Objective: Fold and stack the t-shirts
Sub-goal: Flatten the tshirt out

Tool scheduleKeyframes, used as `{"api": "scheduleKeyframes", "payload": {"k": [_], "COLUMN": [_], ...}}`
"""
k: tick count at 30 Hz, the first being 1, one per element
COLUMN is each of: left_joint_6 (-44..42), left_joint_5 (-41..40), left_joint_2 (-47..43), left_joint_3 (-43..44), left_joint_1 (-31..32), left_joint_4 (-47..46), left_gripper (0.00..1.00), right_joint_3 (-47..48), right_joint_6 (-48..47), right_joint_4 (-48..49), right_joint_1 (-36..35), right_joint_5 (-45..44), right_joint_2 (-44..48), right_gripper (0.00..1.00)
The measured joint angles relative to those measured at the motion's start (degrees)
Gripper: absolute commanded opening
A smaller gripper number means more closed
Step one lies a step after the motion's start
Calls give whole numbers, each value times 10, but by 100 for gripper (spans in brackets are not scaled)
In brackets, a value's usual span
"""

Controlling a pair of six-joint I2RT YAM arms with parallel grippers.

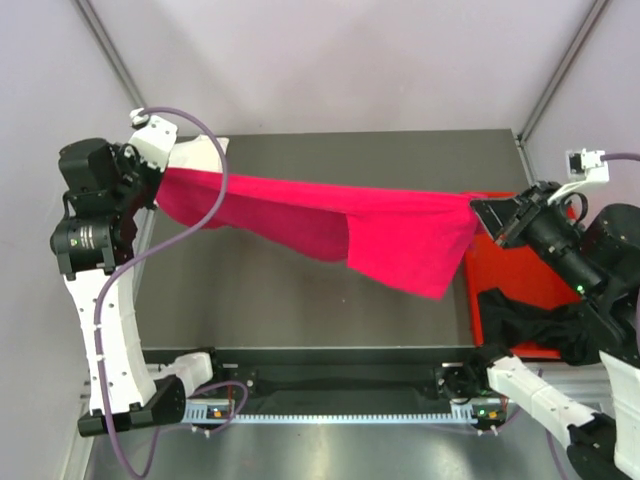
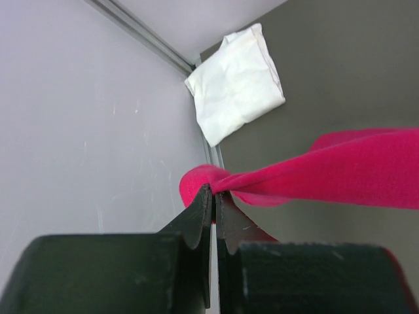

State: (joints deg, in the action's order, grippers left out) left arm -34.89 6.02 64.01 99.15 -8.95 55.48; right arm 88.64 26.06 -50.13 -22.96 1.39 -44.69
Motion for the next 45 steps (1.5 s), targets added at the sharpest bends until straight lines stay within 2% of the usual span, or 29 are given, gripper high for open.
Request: {"api": "scheduleKeyframes", "payload": {"k": [4,6,9,13,17,21,26,28,32,39,45], "left_joint_6": [-5,-9,-9,7,39,73,93,94,81,6,-61], "left_joint_5": [-6,-12,-19,-35,-64,-76,-71,-64,-41,4,34], "left_joint_2": [8,20,70,189,295,362,340,311,213,78,39], "left_joint_3": [-16,-38,-43,15,137,280,302,264,88,-271,-500], "left_joint_1": [0,0,-1,-2,-2,2,8,7,6,3,-1], "left_joint_4": [14,11,7,-10,-42,-94,-178,-213,-289,-336,-317], "left_gripper": [0,0,0,0,0,0,0,0,0,0,0], "right_joint_3": [1,15,80,216,337,422,441,403,258,-137,-422], "right_joint_6": [-12,-23,-37,-39,-8,43,66,64,46,37,41], "right_joint_4": [-5,-5,6,35,78,120,169,191,219,260,268], "right_joint_1": [0,2,22,67,120,170,190,191,193,195,188], "right_joint_5": [13,18,43,90,122,161,185,188,188,182,185], "right_joint_2": [-23,-74,-206,-399,-532,-581,-552,-514,-414,-255,-209], "right_gripper": [0,0,0,0,0,0,0,0,0,0,0]}}
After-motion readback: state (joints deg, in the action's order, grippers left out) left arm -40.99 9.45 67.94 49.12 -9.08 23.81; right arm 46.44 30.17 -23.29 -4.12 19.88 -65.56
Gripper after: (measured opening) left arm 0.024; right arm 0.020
